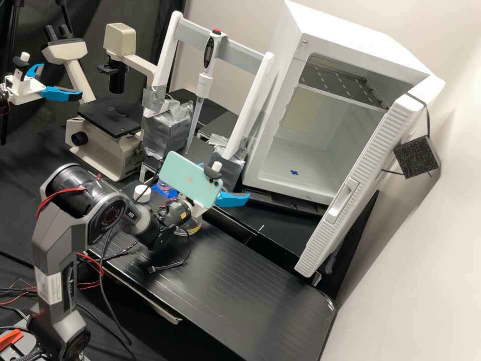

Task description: Close the bottle

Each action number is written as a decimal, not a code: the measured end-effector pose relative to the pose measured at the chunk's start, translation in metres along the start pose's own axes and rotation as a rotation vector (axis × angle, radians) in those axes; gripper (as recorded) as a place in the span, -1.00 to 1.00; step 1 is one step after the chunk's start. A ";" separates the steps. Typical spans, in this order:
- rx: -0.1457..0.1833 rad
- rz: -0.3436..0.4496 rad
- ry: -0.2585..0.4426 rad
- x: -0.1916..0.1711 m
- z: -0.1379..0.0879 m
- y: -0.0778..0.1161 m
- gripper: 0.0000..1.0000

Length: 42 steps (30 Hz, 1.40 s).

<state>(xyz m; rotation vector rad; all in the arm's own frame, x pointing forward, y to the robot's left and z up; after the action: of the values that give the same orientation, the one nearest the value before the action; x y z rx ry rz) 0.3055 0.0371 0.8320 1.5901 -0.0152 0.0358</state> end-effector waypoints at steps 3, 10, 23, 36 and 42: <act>0.000 0.000 0.000 0.000 0.000 0.000 1.00; 0.002 -0.004 -0.004 -0.003 0.001 -0.001 1.00; 0.056 0.035 0.257 -0.087 -0.023 -0.001 1.00; -0.041 -0.231 0.357 -0.132 -0.038 -0.065 1.00; -0.061 -0.283 0.297 -0.128 -0.030 -0.078 1.00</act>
<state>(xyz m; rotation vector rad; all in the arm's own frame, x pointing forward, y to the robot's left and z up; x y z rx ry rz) 0.1794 0.0674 0.7501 1.5003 0.4364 0.0499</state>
